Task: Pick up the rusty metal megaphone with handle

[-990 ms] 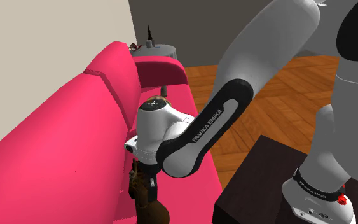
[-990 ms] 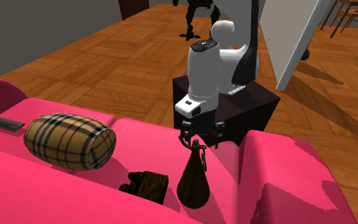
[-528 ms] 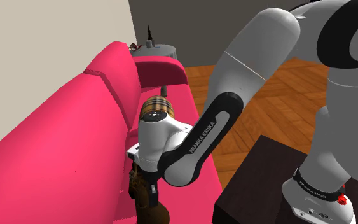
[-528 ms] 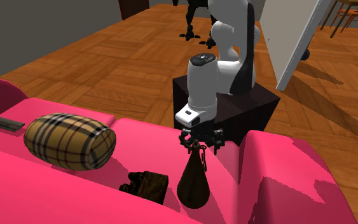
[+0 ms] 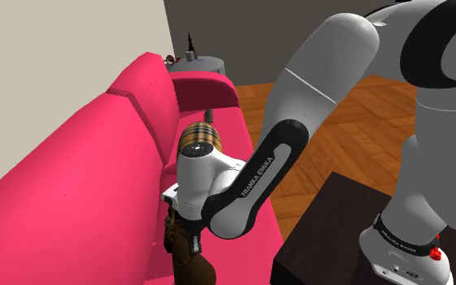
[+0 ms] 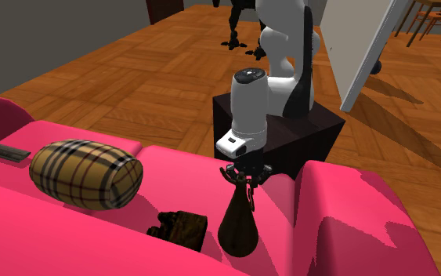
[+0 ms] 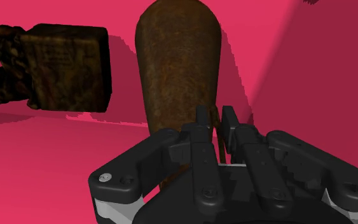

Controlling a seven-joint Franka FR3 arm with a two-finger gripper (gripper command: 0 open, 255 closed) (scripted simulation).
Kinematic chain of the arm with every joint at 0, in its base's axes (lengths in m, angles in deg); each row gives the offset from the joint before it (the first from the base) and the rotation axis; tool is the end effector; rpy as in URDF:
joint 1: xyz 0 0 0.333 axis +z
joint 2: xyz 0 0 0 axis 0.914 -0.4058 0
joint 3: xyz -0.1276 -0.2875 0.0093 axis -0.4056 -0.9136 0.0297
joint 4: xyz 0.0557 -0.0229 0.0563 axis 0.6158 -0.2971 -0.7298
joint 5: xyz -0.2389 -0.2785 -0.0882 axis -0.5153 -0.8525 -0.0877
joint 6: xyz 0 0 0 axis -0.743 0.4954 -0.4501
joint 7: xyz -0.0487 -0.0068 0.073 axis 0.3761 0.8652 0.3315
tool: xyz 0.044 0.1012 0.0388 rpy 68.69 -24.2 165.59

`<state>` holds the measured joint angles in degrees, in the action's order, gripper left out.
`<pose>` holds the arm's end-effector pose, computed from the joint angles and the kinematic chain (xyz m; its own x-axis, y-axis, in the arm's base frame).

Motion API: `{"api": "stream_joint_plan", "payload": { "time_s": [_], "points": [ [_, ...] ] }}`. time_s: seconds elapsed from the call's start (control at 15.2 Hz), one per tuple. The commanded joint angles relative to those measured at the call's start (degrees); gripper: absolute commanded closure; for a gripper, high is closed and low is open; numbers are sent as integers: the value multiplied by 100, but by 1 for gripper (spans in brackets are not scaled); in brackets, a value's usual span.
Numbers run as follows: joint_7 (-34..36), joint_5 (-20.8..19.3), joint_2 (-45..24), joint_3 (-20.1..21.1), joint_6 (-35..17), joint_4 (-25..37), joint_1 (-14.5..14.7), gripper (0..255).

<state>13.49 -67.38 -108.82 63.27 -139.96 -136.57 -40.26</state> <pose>0.4196 0.3743 0.2393 0.5388 0.8177 0.2028 0.8418 -0.5320 -0.0912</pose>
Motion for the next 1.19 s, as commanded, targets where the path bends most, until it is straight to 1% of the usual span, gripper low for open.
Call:
{"api": "stream_joint_plan", "payload": {
  "time_s": [0.0,0.13,1.12],
  "points": [
    [-1,0,-4,0,0,-2,0,255],
    [7,0,12,3,18,1,4,255],
    [-3,200,929,115,1042,129,-114,255]
  ]
}}
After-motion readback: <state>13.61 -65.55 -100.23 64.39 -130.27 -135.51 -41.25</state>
